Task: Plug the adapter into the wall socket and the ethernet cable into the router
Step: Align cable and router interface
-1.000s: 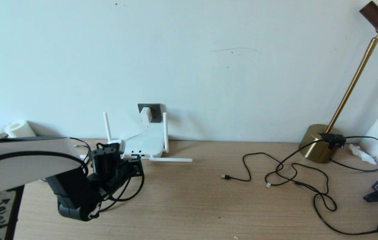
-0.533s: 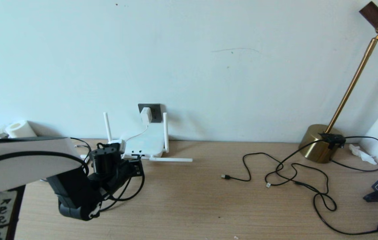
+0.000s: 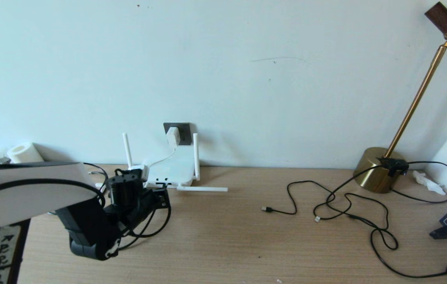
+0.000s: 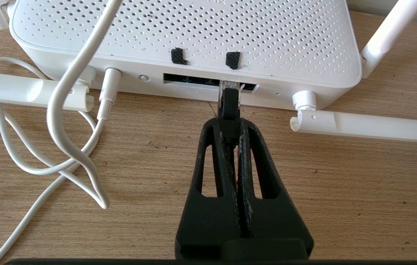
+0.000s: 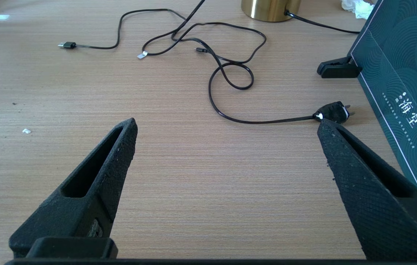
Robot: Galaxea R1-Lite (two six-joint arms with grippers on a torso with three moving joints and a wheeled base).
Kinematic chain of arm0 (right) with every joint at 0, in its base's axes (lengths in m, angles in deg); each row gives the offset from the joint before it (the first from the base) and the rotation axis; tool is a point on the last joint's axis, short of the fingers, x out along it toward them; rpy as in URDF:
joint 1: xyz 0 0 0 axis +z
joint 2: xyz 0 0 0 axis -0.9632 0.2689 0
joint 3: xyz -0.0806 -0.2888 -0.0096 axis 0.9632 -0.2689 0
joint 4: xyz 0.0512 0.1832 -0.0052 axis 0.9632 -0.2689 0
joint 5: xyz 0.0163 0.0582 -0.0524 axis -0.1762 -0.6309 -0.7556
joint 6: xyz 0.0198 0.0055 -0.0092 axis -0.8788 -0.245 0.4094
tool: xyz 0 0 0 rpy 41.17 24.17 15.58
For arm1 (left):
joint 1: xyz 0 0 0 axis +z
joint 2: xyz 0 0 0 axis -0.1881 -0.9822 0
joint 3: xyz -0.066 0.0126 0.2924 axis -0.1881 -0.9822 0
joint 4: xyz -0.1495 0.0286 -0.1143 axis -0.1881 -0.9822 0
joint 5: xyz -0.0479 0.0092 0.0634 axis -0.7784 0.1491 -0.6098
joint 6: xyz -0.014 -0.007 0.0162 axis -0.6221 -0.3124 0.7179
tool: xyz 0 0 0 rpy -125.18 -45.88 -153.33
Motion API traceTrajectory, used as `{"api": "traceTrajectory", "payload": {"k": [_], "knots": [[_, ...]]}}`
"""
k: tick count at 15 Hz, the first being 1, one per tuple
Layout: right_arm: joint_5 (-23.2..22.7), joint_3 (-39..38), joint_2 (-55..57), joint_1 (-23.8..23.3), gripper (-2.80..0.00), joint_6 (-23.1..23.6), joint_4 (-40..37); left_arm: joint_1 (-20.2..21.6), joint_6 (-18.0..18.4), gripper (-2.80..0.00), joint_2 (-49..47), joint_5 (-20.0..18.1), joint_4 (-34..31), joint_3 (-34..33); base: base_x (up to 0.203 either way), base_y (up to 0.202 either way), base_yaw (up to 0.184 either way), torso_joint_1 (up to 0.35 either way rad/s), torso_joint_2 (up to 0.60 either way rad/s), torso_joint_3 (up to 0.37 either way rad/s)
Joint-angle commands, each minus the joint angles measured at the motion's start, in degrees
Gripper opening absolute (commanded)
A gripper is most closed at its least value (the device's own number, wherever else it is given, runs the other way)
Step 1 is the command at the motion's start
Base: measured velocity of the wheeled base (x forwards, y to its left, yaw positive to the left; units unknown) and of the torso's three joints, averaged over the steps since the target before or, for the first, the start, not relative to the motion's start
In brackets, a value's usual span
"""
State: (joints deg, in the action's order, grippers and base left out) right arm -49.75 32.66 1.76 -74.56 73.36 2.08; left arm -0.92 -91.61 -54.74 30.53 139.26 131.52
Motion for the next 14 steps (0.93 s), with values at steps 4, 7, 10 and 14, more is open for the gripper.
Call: {"api": "traceTrajectory", "payload": {"k": [4, 7, 10, 14], "knots": [[0.02, -0.01, 0.07, -0.02, 0.0, 0.06, -0.07, 0.07, -0.06, -2.8, -0.47, 0.09, 0.55, 0.33, 0.0, 0.0, 0.0, 0.0, 0.0, 0.0], [0.02, -0.01, 0.07, -0.02, 0.0, -0.03, -0.07, 0.07, -0.06, -2.8, -0.47, 0.09, 0.54, 0.59, 0.0, 0.0, 0.0, 0.0, 0.0, 0.0], [0.02, -0.01, 0.07, -0.02, 0.0, 0.05, -0.07, 0.07, -0.06, -2.8, -0.47, 0.09, 0.54, 0.68, 0.0, 0.0, 0.0, 0.0, 0.0, 0.0], [0.02, -0.01, 0.07, -0.02, 0.0, -0.03, -0.07, 0.07, -0.06, -2.8, -0.56, 0.09, 0.54, 1.12, 0.0, 0.0, 0.0, 0.0, 0.0, 0.0]]}}
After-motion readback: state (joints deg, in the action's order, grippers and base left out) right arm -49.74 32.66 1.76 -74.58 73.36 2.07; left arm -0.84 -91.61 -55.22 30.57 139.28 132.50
